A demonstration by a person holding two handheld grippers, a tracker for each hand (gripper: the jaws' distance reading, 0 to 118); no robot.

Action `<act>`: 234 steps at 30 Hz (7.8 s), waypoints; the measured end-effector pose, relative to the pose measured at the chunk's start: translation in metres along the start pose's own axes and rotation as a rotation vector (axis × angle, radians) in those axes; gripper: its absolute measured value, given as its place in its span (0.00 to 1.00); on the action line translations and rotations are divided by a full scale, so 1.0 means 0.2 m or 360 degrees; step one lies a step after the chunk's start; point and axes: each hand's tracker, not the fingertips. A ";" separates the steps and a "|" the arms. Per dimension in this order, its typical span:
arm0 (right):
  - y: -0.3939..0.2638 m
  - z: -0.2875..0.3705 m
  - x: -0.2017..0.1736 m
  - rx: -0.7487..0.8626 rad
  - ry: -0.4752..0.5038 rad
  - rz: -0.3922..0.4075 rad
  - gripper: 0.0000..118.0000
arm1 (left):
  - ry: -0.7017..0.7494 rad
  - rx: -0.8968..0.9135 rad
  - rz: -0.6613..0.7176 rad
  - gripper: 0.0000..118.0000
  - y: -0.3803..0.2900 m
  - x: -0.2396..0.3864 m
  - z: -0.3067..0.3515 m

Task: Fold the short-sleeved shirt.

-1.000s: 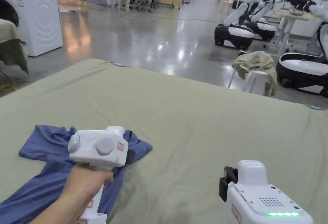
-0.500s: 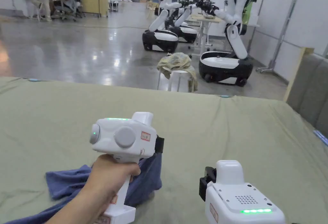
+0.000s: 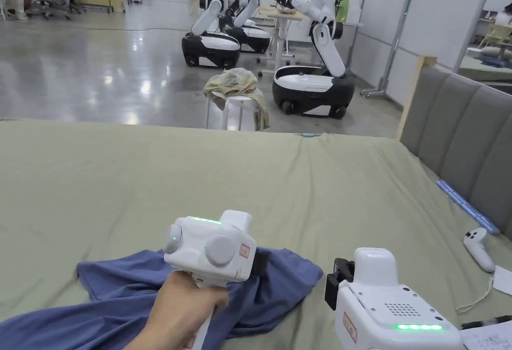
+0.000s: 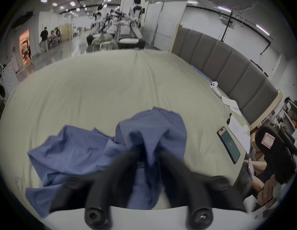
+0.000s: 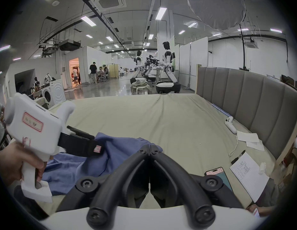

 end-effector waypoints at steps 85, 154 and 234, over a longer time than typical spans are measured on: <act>1.00 -0.45 0.18 -0.0126 0.0164 -0.0033 0.08 | 0.0836 0.0460 0.0310 0.07 -0.08 -1.37 1.24; 0.10 0.25 -0.32 0.0381 0.0245 0.0151 0.06 | 0.0841 0.0791 0.0001 0.05 -0.71 -0.77 1.36; 2.04 -0.26 0.04 0.0399 0.0150 0.0100 0.04 | 0.0546 0.0700 0.0288 0.07 0.50 -1.33 1.45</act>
